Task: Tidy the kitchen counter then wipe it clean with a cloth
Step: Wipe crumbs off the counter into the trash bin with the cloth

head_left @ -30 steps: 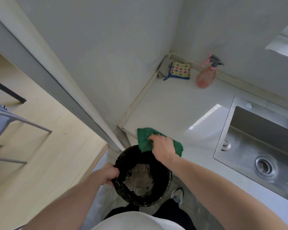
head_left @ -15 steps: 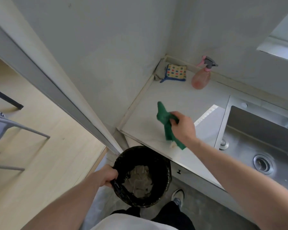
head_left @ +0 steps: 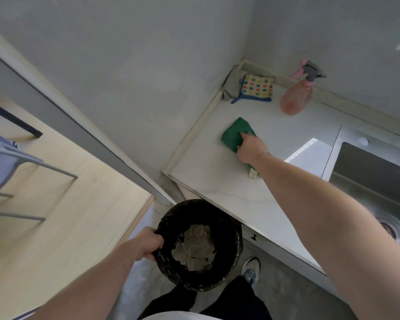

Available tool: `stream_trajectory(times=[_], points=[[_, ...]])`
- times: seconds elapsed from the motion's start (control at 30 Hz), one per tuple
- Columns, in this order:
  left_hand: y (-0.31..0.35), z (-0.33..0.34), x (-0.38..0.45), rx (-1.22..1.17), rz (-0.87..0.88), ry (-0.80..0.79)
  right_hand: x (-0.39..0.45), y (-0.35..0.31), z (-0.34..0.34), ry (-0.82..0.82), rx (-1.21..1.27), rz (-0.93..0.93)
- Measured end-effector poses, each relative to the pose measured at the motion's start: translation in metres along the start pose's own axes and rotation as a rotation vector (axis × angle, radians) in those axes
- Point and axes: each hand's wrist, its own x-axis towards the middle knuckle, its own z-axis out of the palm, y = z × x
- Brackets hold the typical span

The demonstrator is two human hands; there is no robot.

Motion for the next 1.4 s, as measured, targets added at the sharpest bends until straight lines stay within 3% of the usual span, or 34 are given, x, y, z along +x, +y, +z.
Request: stream_trajectory(times=[0.2, 0.57, 0.73, 0.97, 1.07, 1.2, 1.4], points=[[-0.004, 0.004, 0.002, -0.019, -0.009, -0.014, -0.04, -0.005, 0.017, 0.091, -0.13, -0.15], [-0.001, 0.002, -0.012, 0.042, 0.022, -0.006, -0.192, -0.016, 0.066, -0.083, -0.04, -0.3], [0.002, 0.002, -0.02, 0.101, 0.032, 0.009, -0.222, -0.011, 0.066, -0.062, 0.173, -0.23], [0.005, 0.007, -0.025, 0.113, 0.034, 0.022, -0.207, 0.028, 0.011, 0.218, 0.354, -0.045], [0.004, 0.007, -0.023, 0.101, 0.032, 0.019, -0.188, 0.049, -0.001, 0.257, 0.337, 0.04], [0.002, 0.009, -0.021, 0.071, 0.029, 0.013, -0.169, 0.058, 0.014, 0.169, 0.255, 0.102], [0.002, 0.011, -0.023, 0.046, 0.038, 0.02, -0.193, 0.009, 0.055, 0.127, 0.065, -0.016]])
